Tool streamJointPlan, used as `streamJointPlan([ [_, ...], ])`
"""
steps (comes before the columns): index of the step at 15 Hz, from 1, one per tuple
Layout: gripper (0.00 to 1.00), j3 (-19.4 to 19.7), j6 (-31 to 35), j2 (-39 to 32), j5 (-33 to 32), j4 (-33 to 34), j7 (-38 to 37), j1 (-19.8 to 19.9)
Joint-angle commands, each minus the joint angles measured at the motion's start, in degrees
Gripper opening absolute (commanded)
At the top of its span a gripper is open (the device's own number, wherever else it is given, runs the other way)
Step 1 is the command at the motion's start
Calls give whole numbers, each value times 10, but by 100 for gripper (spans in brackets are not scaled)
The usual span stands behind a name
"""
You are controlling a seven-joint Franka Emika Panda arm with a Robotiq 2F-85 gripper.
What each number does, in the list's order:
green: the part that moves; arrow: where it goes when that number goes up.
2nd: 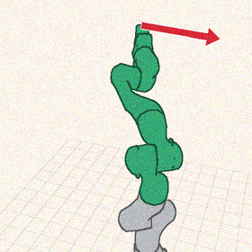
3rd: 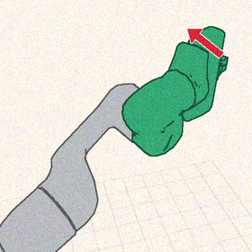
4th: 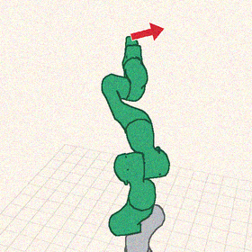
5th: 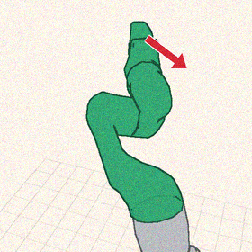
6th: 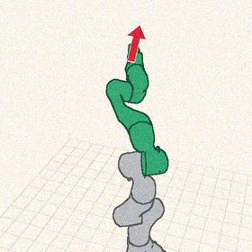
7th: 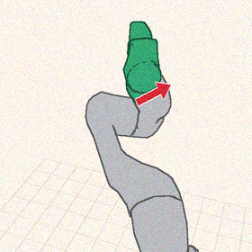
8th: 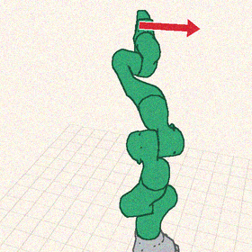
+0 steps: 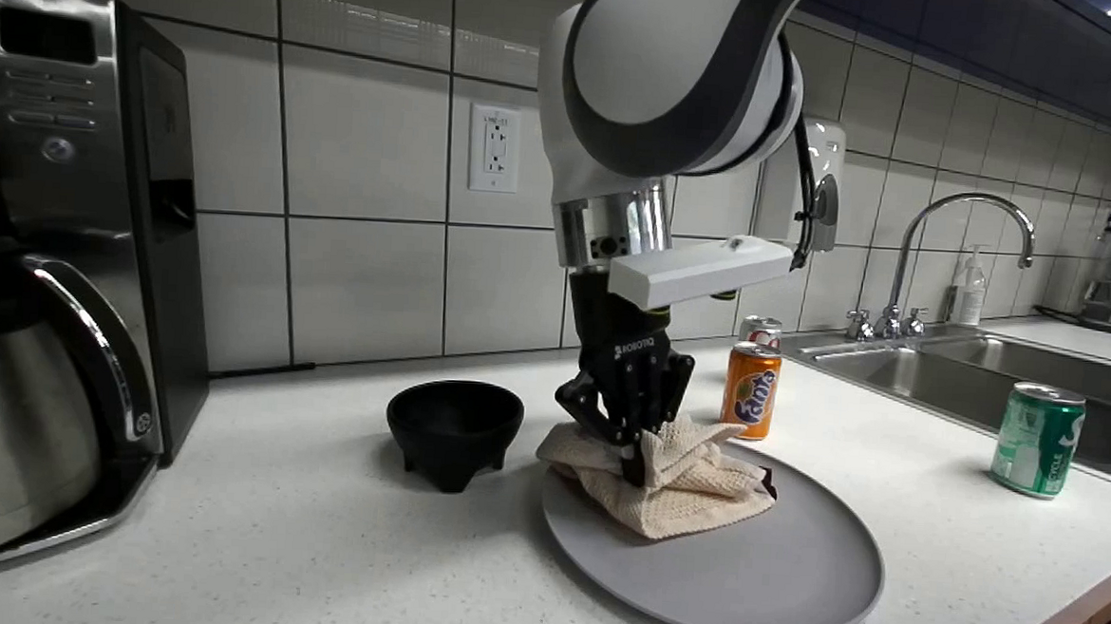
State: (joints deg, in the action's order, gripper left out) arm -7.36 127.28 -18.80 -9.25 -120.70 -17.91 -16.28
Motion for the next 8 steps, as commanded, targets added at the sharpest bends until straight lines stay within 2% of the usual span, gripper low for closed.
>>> streamJointPlan([
  [1,2,-18,2,59,25,-36,-4,-4],
  [8,2,-57,-2,136,49,-73,-10,-21],
])
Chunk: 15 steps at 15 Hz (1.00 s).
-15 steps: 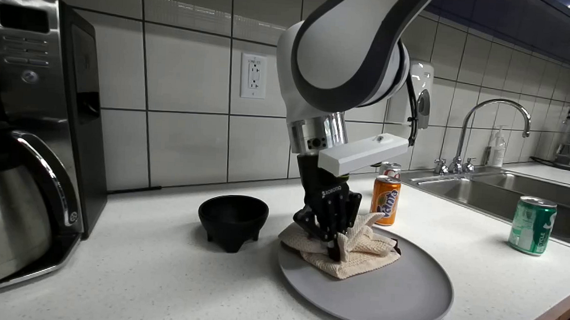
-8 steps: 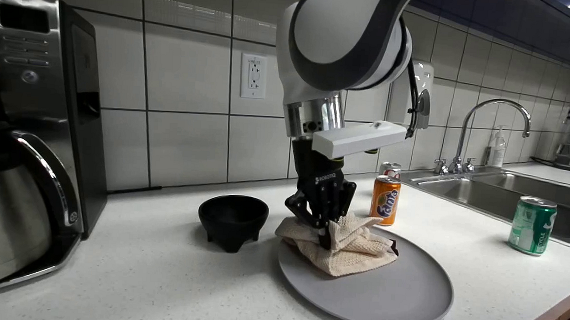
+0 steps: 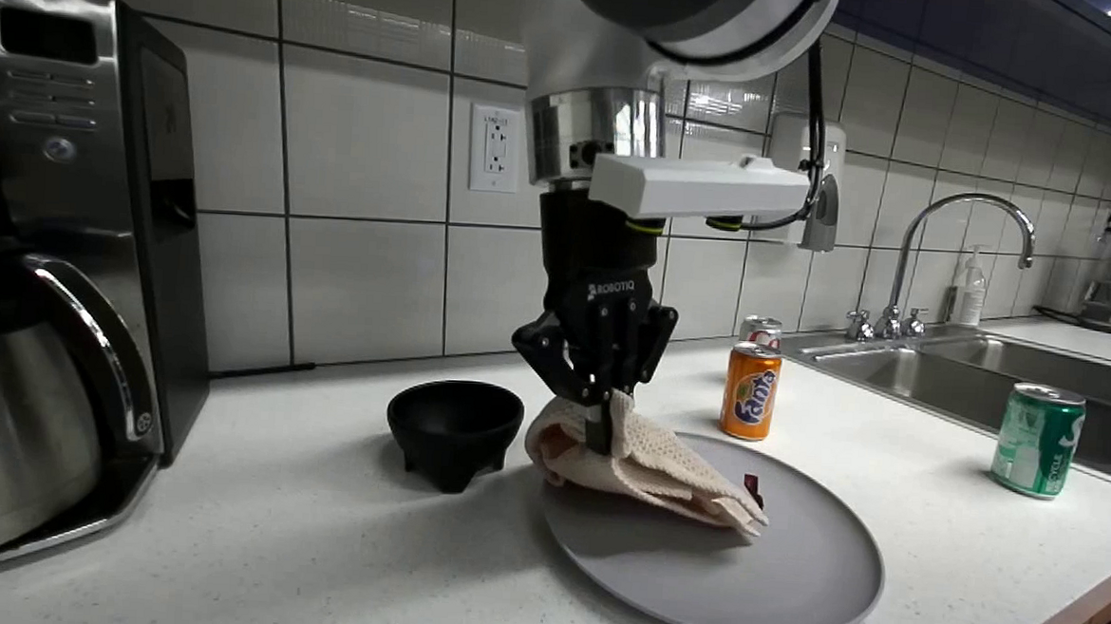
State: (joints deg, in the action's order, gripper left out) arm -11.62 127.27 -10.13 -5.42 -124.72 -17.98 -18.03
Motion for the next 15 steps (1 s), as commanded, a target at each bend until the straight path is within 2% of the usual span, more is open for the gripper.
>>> streamJointPlan([
  [1,2,-20,-2,58,11,-36,-9,-6],
  [8,2,-47,-11,91,4,-37,-3,-16],
  [15,2,-66,-27,80,-10,-7,8,-22],
])
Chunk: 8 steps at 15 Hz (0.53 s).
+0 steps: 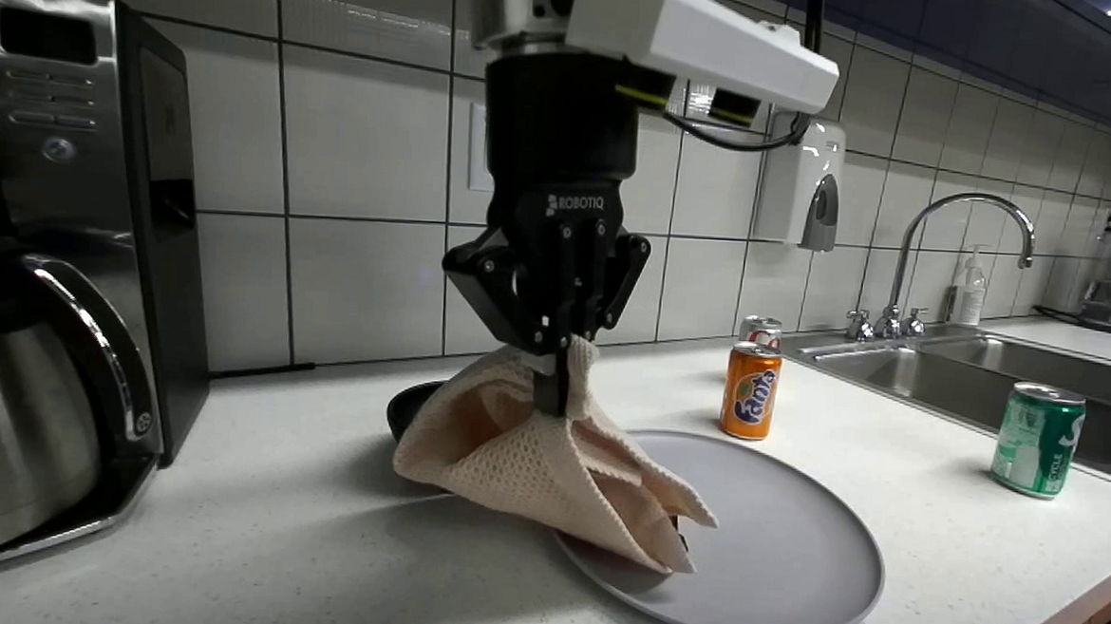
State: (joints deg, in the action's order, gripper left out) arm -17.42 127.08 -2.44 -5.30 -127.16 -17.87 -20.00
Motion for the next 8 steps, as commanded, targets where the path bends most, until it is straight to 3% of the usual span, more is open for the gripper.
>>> streamJointPlan([
  [1,2,-10,-27,0,-14,21,8,-4],
  [8,2,-22,-43,-24,-39,67,14,-18],
])
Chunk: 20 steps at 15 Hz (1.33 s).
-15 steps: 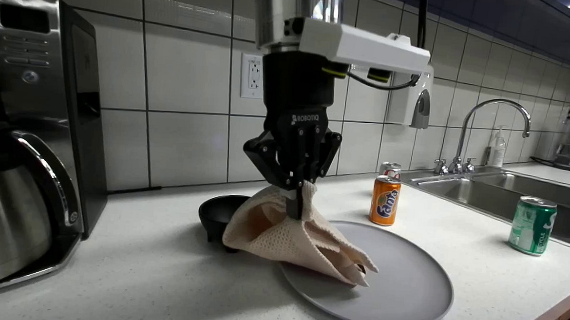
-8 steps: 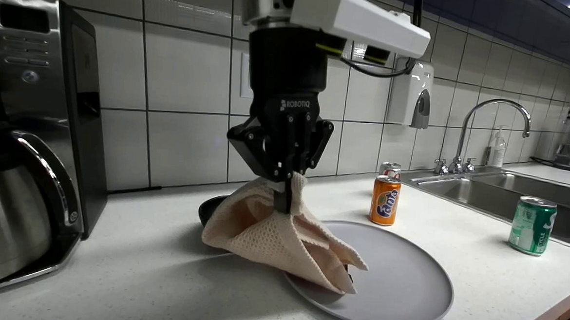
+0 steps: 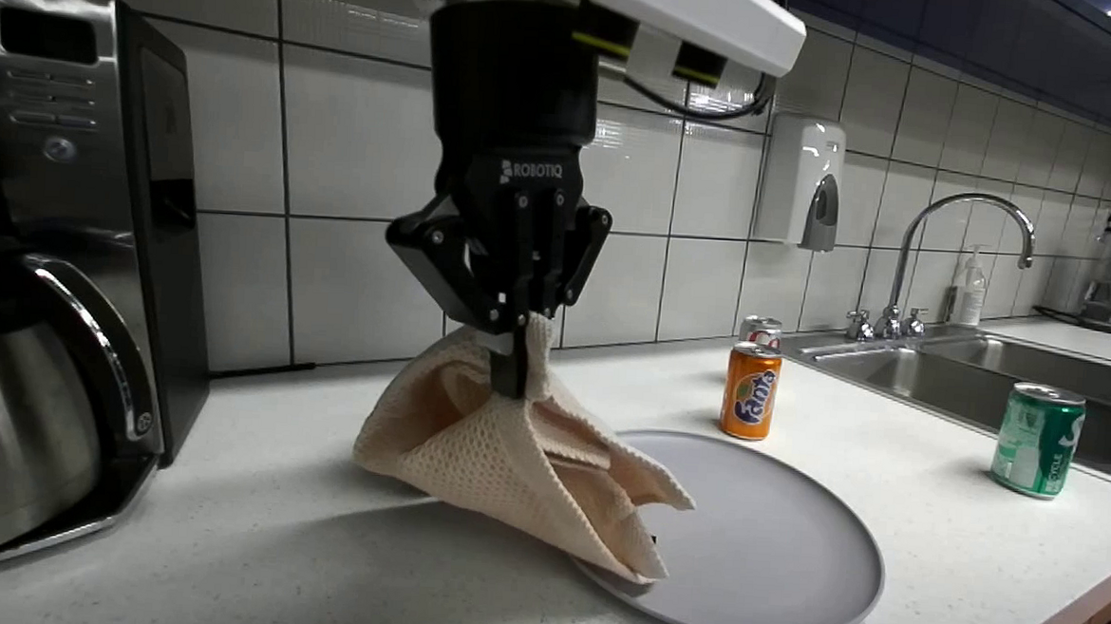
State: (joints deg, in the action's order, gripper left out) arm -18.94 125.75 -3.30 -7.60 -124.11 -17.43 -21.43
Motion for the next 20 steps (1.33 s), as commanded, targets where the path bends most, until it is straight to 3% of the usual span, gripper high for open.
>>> streamJointPlan([
  [1,2,-8,-33,-21,-20,45,11,-7],
  [20,2,4,-81,-172,-30,184,41,-44],
])
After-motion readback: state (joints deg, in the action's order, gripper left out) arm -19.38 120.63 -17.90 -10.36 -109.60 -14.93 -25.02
